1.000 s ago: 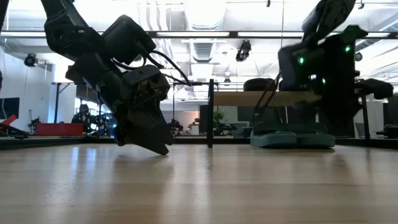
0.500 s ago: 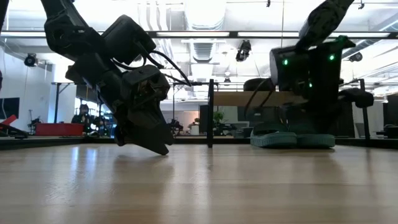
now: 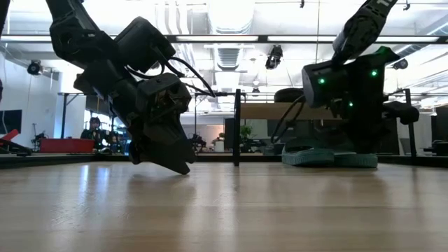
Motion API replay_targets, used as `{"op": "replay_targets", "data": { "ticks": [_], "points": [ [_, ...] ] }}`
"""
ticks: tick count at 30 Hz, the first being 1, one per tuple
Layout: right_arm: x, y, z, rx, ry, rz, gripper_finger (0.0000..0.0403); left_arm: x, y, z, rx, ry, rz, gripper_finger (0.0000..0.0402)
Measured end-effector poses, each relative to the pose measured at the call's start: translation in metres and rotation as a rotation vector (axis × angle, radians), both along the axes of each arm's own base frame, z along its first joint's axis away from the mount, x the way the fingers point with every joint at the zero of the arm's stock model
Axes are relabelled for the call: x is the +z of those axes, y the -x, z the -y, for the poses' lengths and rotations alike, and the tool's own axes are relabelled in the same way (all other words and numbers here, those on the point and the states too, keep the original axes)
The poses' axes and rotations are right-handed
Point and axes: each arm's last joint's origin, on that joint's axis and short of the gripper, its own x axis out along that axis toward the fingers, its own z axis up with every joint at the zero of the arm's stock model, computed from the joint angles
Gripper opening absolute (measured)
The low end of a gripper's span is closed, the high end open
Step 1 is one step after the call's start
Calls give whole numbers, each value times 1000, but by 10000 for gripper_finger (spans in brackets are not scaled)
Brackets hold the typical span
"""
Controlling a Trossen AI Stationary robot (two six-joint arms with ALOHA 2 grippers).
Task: Pick and place slides into the shelf
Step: Adjust the green slippers under the shelf
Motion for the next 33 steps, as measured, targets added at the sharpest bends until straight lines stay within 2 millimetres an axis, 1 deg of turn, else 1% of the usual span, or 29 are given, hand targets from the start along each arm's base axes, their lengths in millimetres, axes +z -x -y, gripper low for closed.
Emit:
{"op": "replay_targets", "data": {
  "ticks": [4,6,9,12,21,26,33],
  "points": [
    [-2,4,0,9,11,-20,9,0,0,0,0,0,0,191],
    [-4,9,0,10,11,-66,9,0,0,0,1,0,0,191],
    [-3,11,0,-7,21,-71,9,0,0,0,1,0,0,191],
    [-4,19,-1,-22,21,-136,9,0,0,0,0,-1,-1,191],
    [0,17,0,-36,57,-72,9,0,0,0,-1,-1,-1,191],
    [10,20,0,-39,108,-42,9,0,0,0,-1,-1,-1,191],
    [34,31,-4,-35,136,-43,9,0,0,0,-1,-2,-1,191]
  ]
}}
